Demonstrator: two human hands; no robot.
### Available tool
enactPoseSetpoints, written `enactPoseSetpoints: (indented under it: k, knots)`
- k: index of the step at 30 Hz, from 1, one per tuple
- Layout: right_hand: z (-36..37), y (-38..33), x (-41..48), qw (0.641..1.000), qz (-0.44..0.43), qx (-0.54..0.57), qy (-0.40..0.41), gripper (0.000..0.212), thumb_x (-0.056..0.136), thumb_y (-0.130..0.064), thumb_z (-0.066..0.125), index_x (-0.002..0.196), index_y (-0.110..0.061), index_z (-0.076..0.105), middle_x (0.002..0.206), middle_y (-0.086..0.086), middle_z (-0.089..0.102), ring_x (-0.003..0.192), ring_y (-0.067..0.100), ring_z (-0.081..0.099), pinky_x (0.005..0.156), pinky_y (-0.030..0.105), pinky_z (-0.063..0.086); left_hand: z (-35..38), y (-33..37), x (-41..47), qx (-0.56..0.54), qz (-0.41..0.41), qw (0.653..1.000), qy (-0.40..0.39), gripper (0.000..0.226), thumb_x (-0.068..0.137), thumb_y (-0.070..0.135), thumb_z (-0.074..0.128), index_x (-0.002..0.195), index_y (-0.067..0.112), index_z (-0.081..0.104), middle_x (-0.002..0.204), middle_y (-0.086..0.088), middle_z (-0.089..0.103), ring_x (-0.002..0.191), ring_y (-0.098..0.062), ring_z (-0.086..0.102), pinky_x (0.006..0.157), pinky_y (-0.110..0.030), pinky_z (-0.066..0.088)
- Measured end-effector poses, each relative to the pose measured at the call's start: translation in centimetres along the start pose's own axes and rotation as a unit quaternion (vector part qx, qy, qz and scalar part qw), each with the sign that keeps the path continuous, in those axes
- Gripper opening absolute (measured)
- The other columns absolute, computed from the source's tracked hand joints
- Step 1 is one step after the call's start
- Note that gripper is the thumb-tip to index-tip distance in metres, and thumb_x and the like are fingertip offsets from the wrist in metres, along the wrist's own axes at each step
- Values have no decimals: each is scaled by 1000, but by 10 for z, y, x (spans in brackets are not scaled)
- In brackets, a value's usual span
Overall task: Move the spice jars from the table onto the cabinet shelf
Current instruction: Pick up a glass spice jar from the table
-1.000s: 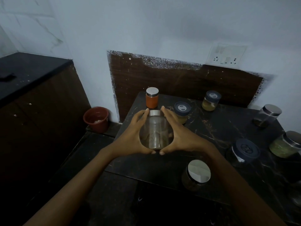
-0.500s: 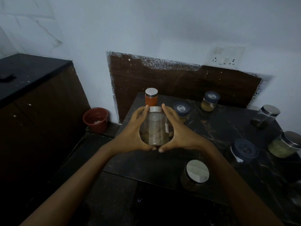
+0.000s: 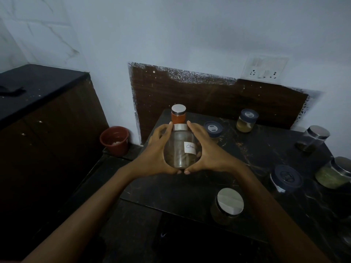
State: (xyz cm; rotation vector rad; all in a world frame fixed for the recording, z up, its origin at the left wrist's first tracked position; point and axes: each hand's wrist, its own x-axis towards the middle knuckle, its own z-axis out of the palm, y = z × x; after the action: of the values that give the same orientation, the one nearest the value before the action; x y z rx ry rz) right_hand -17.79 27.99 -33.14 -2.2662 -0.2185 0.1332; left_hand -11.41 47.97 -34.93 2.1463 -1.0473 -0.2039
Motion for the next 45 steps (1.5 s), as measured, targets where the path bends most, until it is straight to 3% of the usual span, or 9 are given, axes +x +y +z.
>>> enactPoseSetpoints:
  k: [7, 11, 15, 19, 25, 28, 32, 38, 45]
  knots:
    - [-17, 7, -4, 995, 25, 82, -55, 132, 56, -16, 87, 144, -42, -9, 155, -9, -4, 139, 25, 23, 106, 47, 38, 3, -4, -2, -66, -25, 997, -5, 128, 57, 42, 84, 143, 41, -11, 137, 38, 1, 135, 2, 12, 105, -17, 24]
    - [-16, 7, -2, 999, -5, 37, -15, 127, 57, -17, 87, 147, -32, -2, 151, -10, 0, 137, 17, 21, 108, 45, 37, 7, 6, 7, -43, -7, 999, -24, 134, 58, 40, 87, 142, 39, -18, 149, 21, -11, 134, 15, -1, 101, 2, 13]
    - [-21, 11, -4, 999, -18, 27, -2, 130, 55, -23, 88, 145, -37, -4, 149, -16, 0, 133, 7, 14, 111, 45, 31, 8, 15, 16, -33, -9, 999, -8, 126, 57, 44, 83, 148, 33, -3, 149, 9, 8, 136, -5, 21, 108, -16, 29]
    - [-43, 20, -11, 997, -20, 48, -53, 135, 54, -27, 88, 136, -54, -16, 152, -20, -13, 142, 22, 11, 108, 51, 34, 13, 22, 18, -65, -9, 998, 6, 126, 59, 25, 89, 142, 43, -4, 140, 26, 13, 127, 18, 21, 99, -2, 28]
    - [-62, 21, -16, 998, -37, 23, -40, 130, 57, -14, 87, 145, -37, -6, 151, -11, 2, 131, 7, 16, 102, 29, 33, 22, 35, 27, -54, -18, 998, 18, 125, 58, 24, 88, 140, 45, -4, 138, 32, 10, 126, 21, 19, 97, 1, 26]
    - [-73, 23, -21, 998, -52, 2, -28, 129, 57, -15, 87, 146, -33, -5, 151, -12, 1, 130, 6, 16, 101, 26, 30, 24, 46, 37, -30, -11, 999, 34, 127, 56, 29, 89, 143, 37, -4, 147, 17, 11, 130, 9, 21, 98, 0, 26]
    - [-94, 25, -23, 997, -68, -25, -14, 130, 57, -18, 87, 147, -32, -5, 151, -13, -1, 138, 14, 16, 107, 33, 33, 25, 56, 56, 4, 9, 998, 54, 130, 56, 29, 89, 147, 26, -3, 153, 2, 10, 135, -2, 18, 100, 0, 24]
    - [-123, 33, -15, 998, -61, -27, 13, 130, 56, -18, 88, 145, -36, -6, 150, -17, -2, 139, 18, 18, 107, 45, 37, 21, 65, 94, 14, 33, 998, 48, 130, 58, 27, 89, 148, 20, -4, 152, 6, 7, 131, 8, 19, 95, 1, 28]
    - [-160, 46, 14, 997, -46, -31, 61, 130, 57, -18, 87, 145, -37, -7, 149, -21, -4, 137, 19, 22, 105, 45, 40, 4, 58, 163, 35, 83, 996, 26, 133, 55, 42, 87, 149, 24, -6, 154, 9, 4, 136, -3, 22, 106, -26, 37]
